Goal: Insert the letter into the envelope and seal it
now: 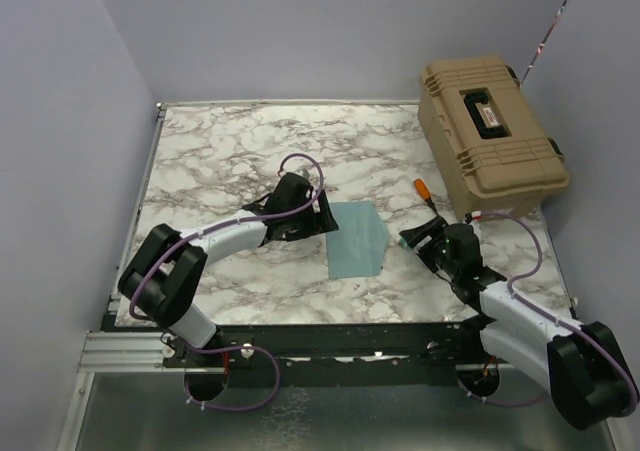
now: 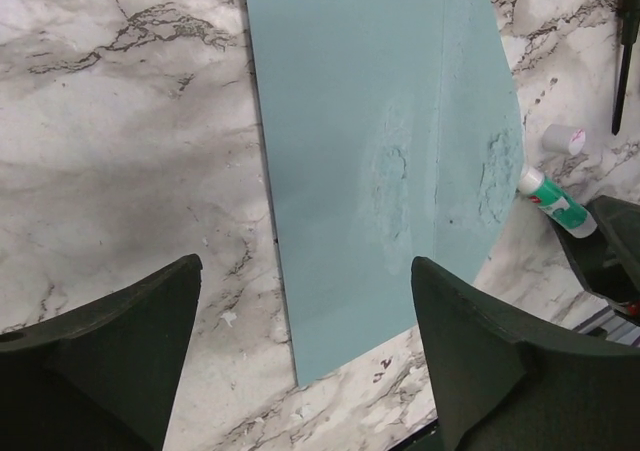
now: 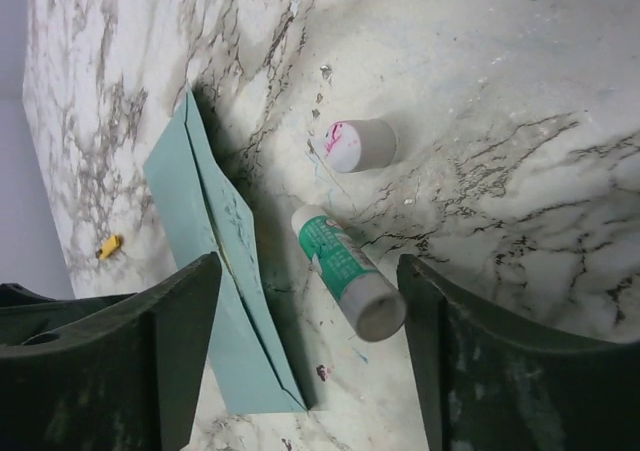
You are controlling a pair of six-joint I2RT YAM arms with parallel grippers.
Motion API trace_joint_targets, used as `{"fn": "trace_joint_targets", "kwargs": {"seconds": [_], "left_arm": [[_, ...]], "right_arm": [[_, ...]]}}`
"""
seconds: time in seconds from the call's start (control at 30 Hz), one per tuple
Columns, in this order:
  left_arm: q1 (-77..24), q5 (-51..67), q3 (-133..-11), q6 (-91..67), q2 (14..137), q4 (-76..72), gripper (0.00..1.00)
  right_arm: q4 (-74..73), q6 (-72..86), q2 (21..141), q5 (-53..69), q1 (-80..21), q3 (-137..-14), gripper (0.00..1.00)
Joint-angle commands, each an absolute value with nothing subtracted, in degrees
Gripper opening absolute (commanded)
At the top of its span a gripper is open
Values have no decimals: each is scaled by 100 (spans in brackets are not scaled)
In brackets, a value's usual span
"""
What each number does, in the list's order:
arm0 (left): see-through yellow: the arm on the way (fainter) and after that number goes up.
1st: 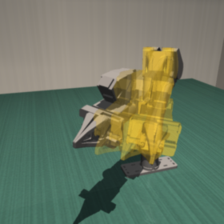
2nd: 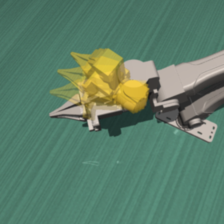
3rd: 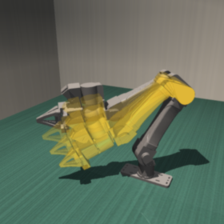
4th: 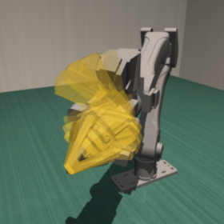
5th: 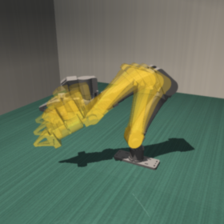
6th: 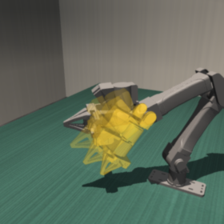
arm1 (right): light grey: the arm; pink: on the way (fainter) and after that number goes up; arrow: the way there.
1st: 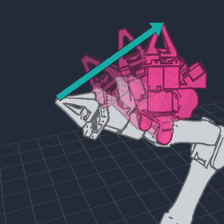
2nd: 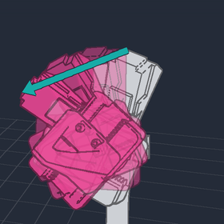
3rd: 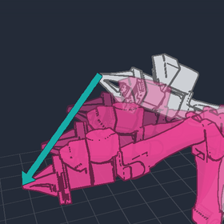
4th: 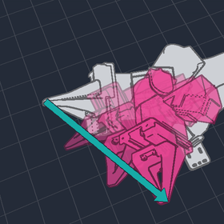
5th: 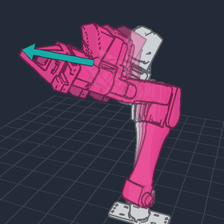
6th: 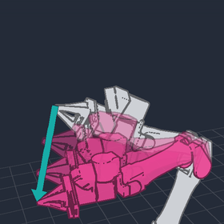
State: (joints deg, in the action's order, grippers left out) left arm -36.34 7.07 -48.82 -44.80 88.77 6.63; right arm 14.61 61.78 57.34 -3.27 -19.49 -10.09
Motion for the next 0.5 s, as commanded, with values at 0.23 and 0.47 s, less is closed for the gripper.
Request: {"fn": "trace_joint_targets", "kwargs": {"seconds": [0.23, 0.47], "left_arm": [[-3686, 1081, -5441, -4377, 9380, 238, 37], [-3787, 1032, -5535, -4370, 9778, 18, 24]], "right_arm": [[-1512, 5272, 4607, -580, -1920, -2199, 54], [-2237, 4736, 5059, -989, -1924, -3056, 42]]}}
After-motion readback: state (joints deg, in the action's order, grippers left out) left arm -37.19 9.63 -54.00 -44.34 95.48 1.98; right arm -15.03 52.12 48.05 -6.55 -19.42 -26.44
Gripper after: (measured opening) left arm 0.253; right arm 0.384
